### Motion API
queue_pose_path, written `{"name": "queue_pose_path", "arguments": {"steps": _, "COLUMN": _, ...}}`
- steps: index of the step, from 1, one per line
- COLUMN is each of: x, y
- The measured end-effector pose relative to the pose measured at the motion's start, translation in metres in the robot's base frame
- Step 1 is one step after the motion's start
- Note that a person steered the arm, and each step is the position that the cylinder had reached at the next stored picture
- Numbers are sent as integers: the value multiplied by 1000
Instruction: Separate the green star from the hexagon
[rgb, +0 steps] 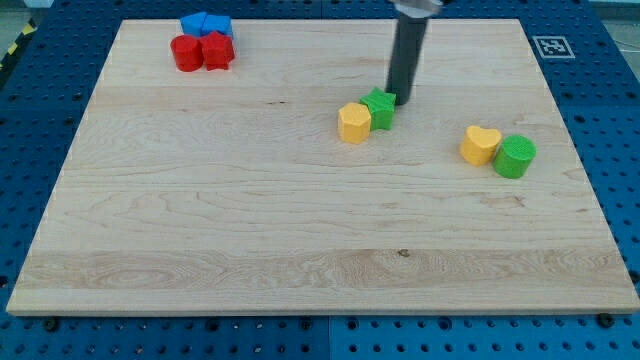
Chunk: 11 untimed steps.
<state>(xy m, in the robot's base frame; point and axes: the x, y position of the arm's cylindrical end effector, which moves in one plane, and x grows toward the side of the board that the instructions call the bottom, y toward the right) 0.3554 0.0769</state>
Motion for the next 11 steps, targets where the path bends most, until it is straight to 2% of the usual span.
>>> {"name": "queue_pose_path", "arguments": {"steps": 1, "x": 15, "y": -9}}
{"name": "queue_pose_path", "arguments": {"steps": 3, "x": 84, "y": -7}}
{"name": "queue_pose_path", "arguments": {"steps": 4, "x": 86, "y": -7}}
{"name": "queue_pose_path", "arguments": {"steps": 5, "x": 59, "y": -4}}
{"name": "queue_pose_path", "arguments": {"steps": 6, "x": 54, "y": -25}}
{"name": "queue_pose_path", "arguments": {"steps": 7, "x": 69, "y": -36}}
{"name": "queue_pose_path", "arguments": {"steps": 9, "x": 145, "y": -41}}
{"name": "queue_pose_path", "arguments": {"steps": 10, "x": 161, "y": -41}}
{"name": "queue_pose_path", "arguments": {"steps": 11, "x": 159, "y": -37}}
